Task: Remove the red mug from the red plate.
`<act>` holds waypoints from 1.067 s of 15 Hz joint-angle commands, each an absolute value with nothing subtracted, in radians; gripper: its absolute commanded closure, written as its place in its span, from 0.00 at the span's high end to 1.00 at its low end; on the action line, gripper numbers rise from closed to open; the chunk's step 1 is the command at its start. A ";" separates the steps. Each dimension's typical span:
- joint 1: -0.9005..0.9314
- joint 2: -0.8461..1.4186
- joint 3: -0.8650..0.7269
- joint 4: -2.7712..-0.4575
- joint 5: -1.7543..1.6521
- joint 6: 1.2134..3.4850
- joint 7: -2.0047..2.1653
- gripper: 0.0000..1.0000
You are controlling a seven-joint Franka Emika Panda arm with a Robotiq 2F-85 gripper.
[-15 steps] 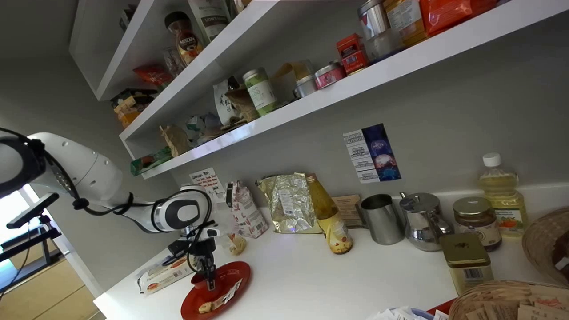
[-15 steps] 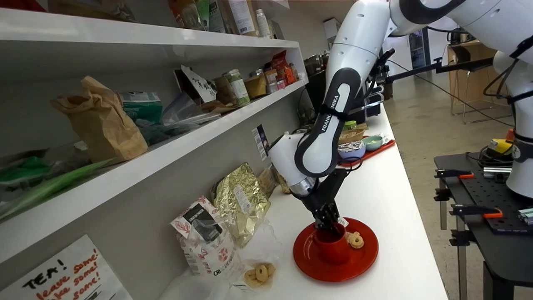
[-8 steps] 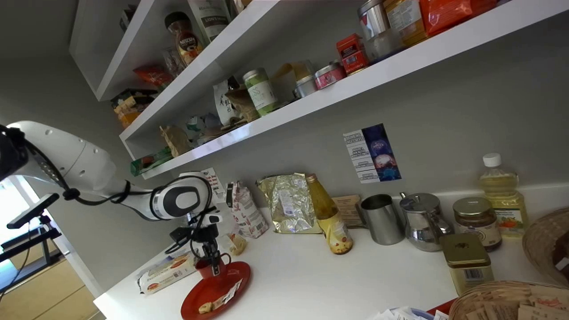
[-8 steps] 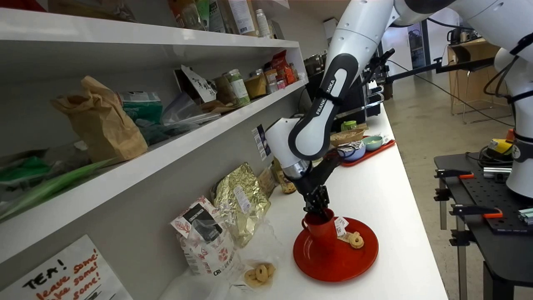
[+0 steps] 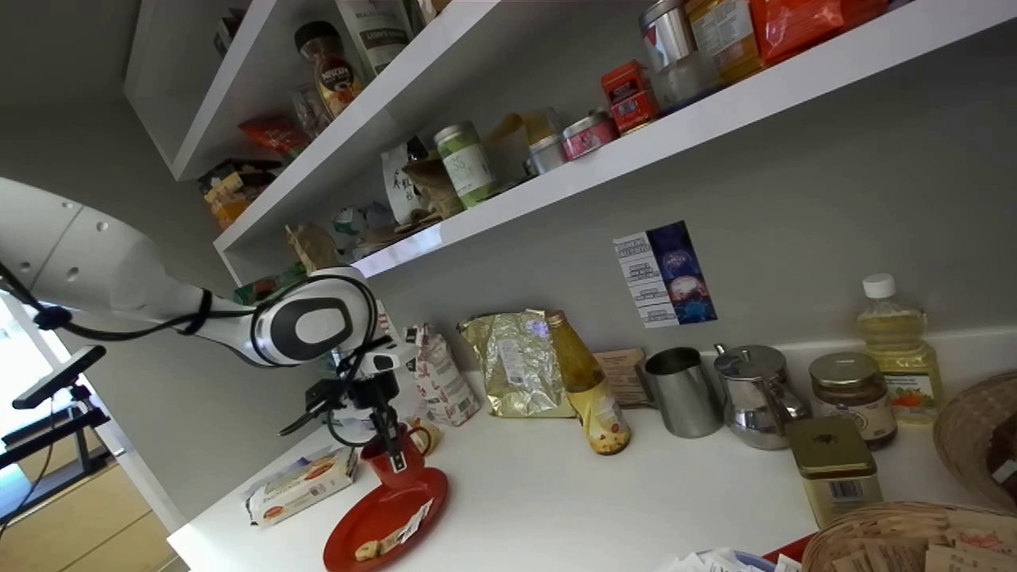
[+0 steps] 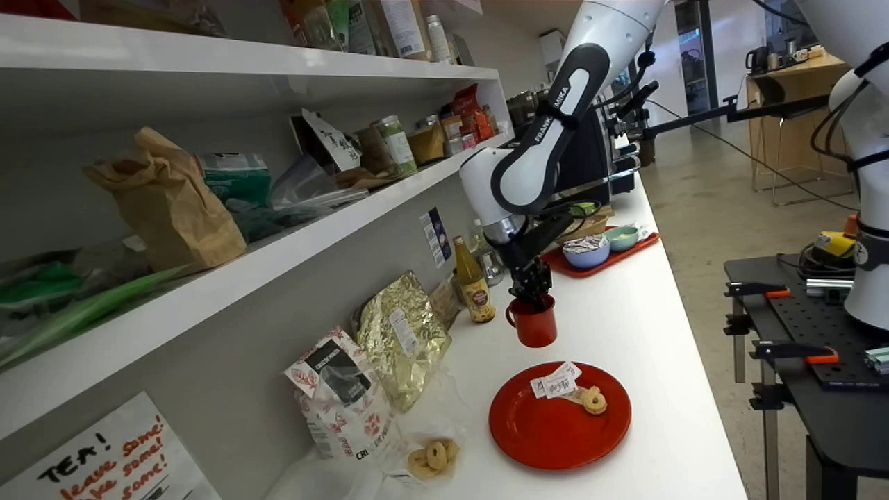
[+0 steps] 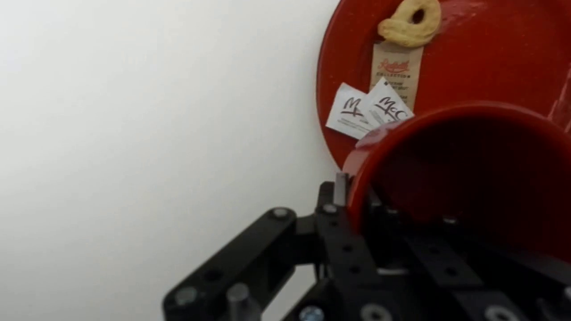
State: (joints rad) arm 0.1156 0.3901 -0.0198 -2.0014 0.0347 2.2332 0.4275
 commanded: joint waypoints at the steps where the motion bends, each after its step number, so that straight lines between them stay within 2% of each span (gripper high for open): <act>1: 0.073 0.339 -0.045 -2.103 0.042 2.284 0.398 0.02; 6: 0.020 0.360 -0.064 -2.156 0.051 2.314 0.369 0.02; 16: 0.033 0.411 -0.057 -2.143 0.040 2.296 0.378 0.02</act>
